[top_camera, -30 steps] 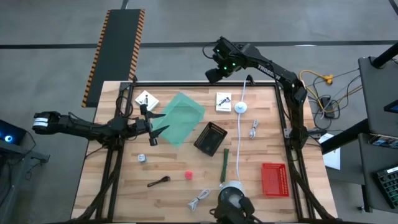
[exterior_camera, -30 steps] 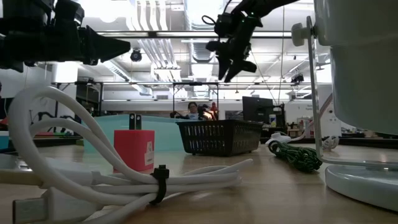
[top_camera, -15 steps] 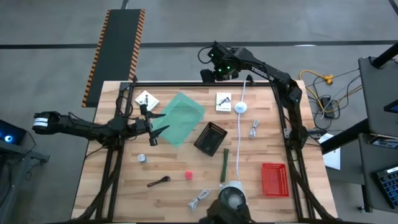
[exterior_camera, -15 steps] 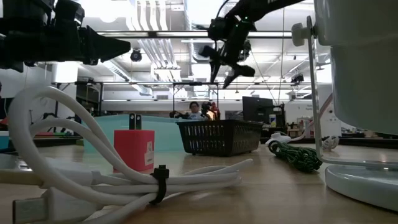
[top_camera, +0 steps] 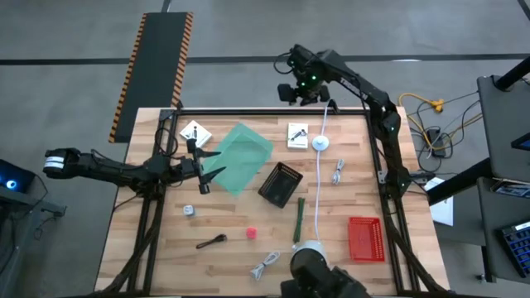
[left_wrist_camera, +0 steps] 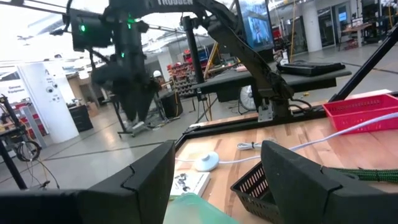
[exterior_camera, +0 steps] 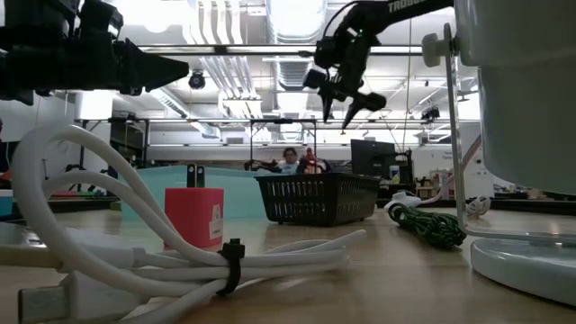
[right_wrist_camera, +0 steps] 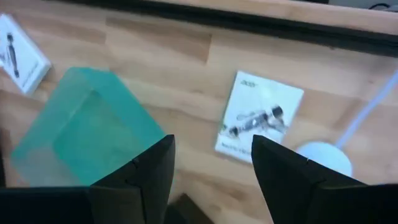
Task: Pick and place items into bin
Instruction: Put the top white charger cable into the green bin
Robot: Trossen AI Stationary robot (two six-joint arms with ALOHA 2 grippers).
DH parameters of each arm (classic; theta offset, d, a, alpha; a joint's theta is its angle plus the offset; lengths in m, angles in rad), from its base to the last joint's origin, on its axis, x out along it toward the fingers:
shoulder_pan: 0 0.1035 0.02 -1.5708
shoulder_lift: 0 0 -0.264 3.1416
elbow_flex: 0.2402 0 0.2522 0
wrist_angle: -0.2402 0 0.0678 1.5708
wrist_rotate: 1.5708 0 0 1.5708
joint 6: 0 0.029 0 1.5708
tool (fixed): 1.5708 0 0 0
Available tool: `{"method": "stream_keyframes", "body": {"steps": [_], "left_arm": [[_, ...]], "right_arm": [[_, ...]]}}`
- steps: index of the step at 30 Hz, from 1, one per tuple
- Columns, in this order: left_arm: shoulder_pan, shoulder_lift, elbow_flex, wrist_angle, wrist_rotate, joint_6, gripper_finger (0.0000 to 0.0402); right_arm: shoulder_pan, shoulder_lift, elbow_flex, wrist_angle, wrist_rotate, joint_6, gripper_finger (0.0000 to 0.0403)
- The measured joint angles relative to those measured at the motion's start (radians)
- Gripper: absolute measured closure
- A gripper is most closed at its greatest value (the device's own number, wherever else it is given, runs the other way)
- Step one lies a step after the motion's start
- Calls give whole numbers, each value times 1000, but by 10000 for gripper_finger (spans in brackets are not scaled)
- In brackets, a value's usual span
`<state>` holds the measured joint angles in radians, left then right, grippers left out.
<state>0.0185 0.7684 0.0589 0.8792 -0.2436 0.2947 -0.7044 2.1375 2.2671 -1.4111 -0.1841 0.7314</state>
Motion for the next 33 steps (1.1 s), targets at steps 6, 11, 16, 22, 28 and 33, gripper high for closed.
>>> {"method": "stream_keyframes", "body": {"steps": [6, 11, 16, 22, 28, 33], "left_arm": [[0, -1, 0, 2, 0, 0, 179], [0, 2, 0, 1, 0, 0, 179], [0, -2, 0, 2, -4, -4, 179], [0, -6, 9, 3, -6, -63, 179], [0, -3, 4, -8, -8, -78, 179], [1, 9, 3, -8, -135, -178, 179]], "right_arm": [[-2, -4, 55, -130, 2, -112, 205], [0, -13, 41, -160, 2, -321, 205], [-8, -14, 42, -146, 104, -481, 205], [-57, -14, 44, -15, 289, -710, 205], [-118, -14, 61, 171, 290, -820, 214], [-159, -20, 74, 128, 285, -837, 225]]}}
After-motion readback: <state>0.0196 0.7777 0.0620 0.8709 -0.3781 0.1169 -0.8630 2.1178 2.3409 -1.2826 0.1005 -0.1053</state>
